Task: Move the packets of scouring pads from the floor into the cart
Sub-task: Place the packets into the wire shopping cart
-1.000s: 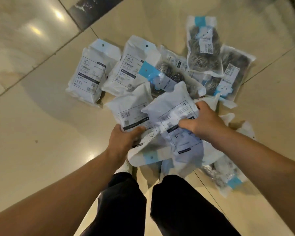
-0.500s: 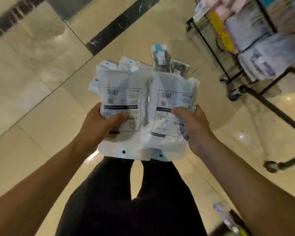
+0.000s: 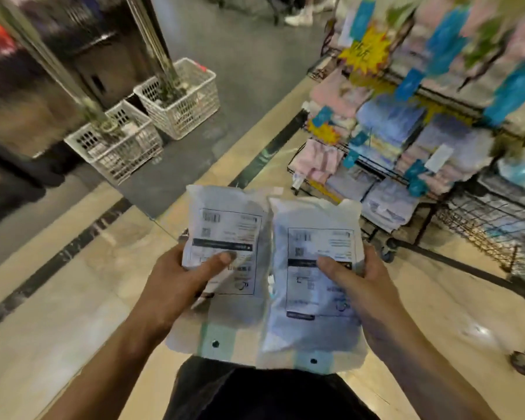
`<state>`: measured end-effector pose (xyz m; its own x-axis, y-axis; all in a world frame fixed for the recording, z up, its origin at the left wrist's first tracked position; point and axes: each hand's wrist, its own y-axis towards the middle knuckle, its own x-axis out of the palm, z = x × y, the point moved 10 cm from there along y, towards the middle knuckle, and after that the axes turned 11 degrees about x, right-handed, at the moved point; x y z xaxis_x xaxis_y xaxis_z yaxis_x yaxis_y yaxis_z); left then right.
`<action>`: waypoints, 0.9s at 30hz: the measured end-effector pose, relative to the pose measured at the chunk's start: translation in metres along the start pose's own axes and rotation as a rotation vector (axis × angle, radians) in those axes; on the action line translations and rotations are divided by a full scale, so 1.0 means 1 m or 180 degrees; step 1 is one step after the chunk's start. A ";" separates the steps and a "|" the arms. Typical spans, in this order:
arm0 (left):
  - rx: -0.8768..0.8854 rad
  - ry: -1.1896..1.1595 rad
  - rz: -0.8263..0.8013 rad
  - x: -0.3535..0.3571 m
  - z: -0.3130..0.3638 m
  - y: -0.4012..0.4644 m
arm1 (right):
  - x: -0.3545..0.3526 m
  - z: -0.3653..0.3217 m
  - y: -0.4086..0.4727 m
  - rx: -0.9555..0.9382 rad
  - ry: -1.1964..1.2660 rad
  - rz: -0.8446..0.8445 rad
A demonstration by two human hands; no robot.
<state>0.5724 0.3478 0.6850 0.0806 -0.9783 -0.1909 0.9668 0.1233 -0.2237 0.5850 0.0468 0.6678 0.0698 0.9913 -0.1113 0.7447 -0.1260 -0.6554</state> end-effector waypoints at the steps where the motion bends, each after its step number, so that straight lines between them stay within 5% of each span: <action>1: 0.0075 0.0015 -0.0057 0.001 0.011 0.004 | -0.003 -0.006 -0.004 -0.0014 0.0060 0.0001; 13: 0.0111 -0.0152 -0.1435 0.060 0.053 0.019 | -0.067 0.031 -0.107 -0.0176 0.1346 0.1123; 20: 0.0180 0.0058 -0.2322 0.142 0.064 -0.018 | -0.119 0.094 -0.178 -0.0142 0.1778 0.1923; 27: 0.0208 0.0148 -0.2807 0.239 0.062 -0.078 | -0.185 0.154 -0.225 -0.0192 0.2228 0.2161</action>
<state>0.5312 0.0939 0.7159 -0.7094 -0.7047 -0.0138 0.6843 -0.6839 -0.2529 0.3020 -0.1135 0.7210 0.8602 0.5090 0.0305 0.4318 -0.6955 -0.5743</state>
